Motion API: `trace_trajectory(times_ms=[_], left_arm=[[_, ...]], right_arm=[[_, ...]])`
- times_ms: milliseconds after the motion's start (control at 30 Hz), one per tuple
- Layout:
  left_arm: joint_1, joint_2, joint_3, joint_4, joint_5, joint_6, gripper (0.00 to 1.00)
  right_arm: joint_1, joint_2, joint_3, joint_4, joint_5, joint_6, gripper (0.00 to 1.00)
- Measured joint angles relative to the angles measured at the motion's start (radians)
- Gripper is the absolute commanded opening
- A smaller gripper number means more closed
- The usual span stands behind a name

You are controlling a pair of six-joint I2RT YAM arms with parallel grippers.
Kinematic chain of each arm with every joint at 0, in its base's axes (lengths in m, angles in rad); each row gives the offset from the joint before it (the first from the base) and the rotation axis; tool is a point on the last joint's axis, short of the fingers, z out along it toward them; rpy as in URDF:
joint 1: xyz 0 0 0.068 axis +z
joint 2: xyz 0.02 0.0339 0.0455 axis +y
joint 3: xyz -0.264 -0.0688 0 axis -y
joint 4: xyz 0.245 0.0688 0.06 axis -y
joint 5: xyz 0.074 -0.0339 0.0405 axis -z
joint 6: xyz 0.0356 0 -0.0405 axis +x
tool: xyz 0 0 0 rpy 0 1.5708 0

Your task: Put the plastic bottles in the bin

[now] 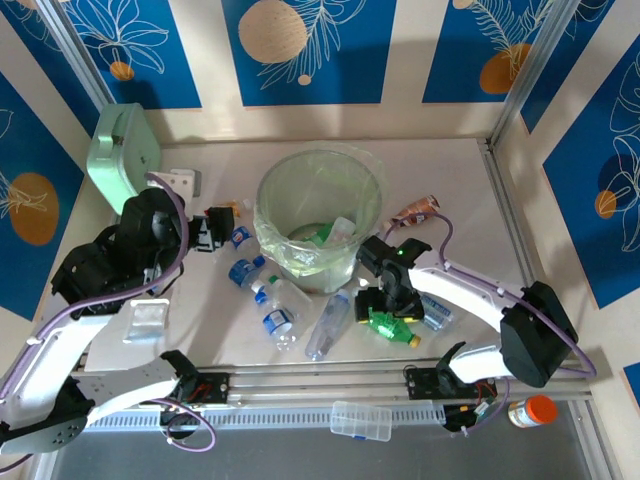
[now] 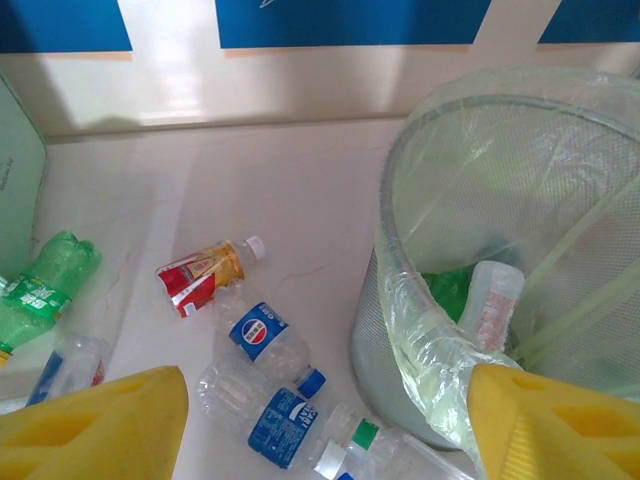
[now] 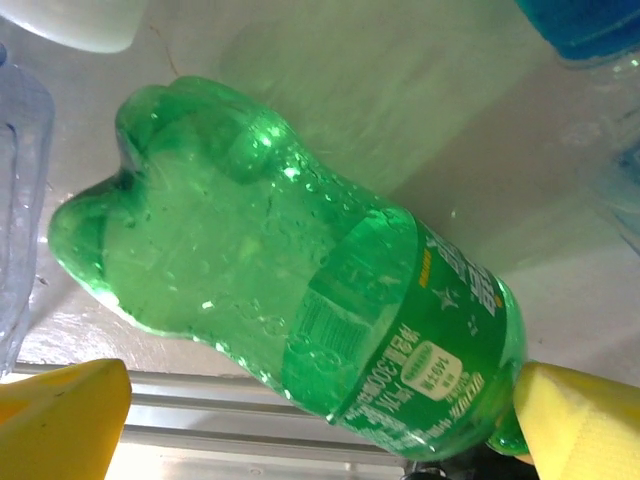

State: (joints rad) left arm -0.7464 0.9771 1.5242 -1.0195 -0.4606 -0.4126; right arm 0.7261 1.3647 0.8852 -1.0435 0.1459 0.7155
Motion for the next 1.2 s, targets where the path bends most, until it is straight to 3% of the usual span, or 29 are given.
trace_trajectory(times_ms=[200, 533, 833, 1200], left_arm=[[0.000, 0.000, -0.005, 0.010, 0.000, 0.000, 0.74], [0.000, 0.000, -0.013, 0.010, 0.008, -0.002, 0.74], [0.000, 0.000, -0.014, 0.010, 0.012, -0.005, 0.74], [0.000, 0.000, -0.014, 0.010, 0.015, -0.008, 0.74]], right_arm=[[0.024, 0.047, -0.017, 0.049, -0.005, 0.000, 1.00], [0.026, 0.050, -0.083, 0.124, -0.015, 0.051, 0.84], [-0.014, 0.053, -0.114, 0.225, -0.050, 0.056, 0.78], [-0.073, 0.044, -0.153, 0.288, -0.099, 0.082, 0.51]])
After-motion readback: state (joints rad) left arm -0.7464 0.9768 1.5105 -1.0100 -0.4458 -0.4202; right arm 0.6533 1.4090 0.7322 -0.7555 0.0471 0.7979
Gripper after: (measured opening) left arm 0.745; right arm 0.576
